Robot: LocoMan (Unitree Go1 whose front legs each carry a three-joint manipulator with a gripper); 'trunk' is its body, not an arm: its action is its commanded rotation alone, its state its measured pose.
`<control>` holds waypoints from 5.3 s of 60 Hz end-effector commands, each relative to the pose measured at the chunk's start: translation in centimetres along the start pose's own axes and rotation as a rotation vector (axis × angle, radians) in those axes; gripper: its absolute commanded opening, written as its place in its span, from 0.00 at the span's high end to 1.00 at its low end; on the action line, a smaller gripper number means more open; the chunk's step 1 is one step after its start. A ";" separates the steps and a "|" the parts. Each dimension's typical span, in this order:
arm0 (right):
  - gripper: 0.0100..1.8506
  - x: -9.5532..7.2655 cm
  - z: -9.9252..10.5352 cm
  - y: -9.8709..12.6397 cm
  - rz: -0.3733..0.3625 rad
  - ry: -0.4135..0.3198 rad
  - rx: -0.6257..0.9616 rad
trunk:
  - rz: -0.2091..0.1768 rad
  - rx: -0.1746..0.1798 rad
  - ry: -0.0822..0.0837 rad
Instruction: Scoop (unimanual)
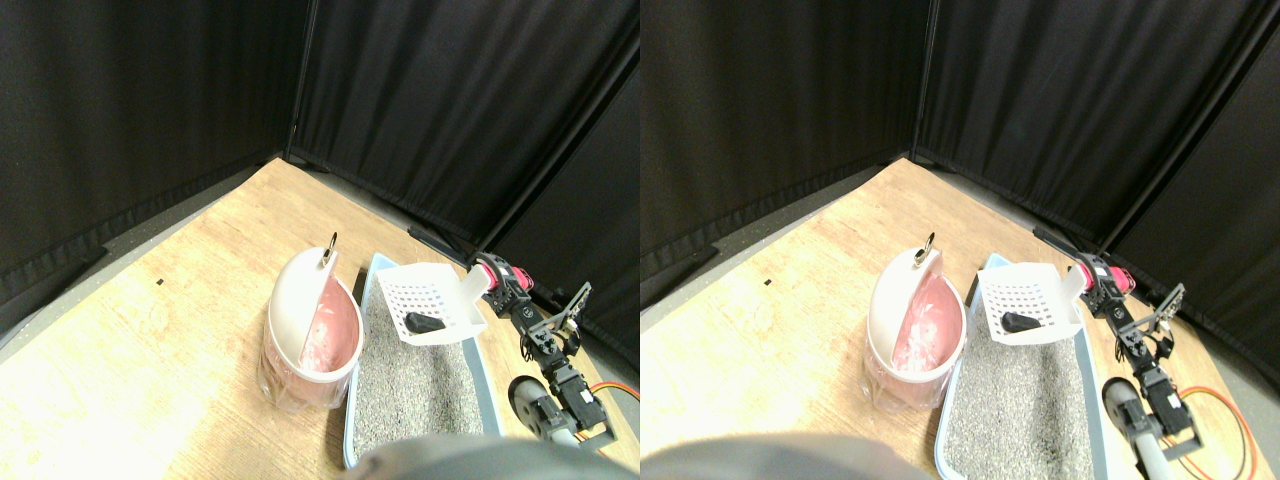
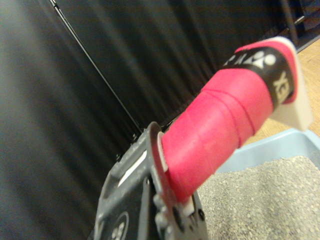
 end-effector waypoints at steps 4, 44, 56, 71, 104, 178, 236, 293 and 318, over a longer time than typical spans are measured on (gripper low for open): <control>0.98 0.4 1.0 1.2 0.041 -0.030 0.033 | 0.020 0.005 -0.001; 0.98 1.4 0.9 5.0 0.120 0.134 -0.071 | 0.032 -0.008 0.006; 0.98 1.4 0.7 5.0 0.086 0.179 -0.110 | 0.035 -0.012 0.007; 0.98 1.3 0.6 5.1 0.085 0.206 -0.152 | 0.033 -0.012 0.010; 0.98 1.3 0.6 6.0 0.111 0.252 -0.290 | 0.024 -0.011 0.026; 0.96 2.1 1.3 7.0 0.114 0.196 -0.510 | 0.025 -0.022 0.019; 0.98 1.8 4.1 8.0 0.117 0.115 -0.551 | 0.015 -0.023 0.012; 0.98 1.5 3.3 6.9 0.084 0.116 -0.519 | -0.005 -0.002 0.023; 0.98 -0.8 2.3 1.4 -0.043 -0.036 -0.288 | -0.080 0.051 0.034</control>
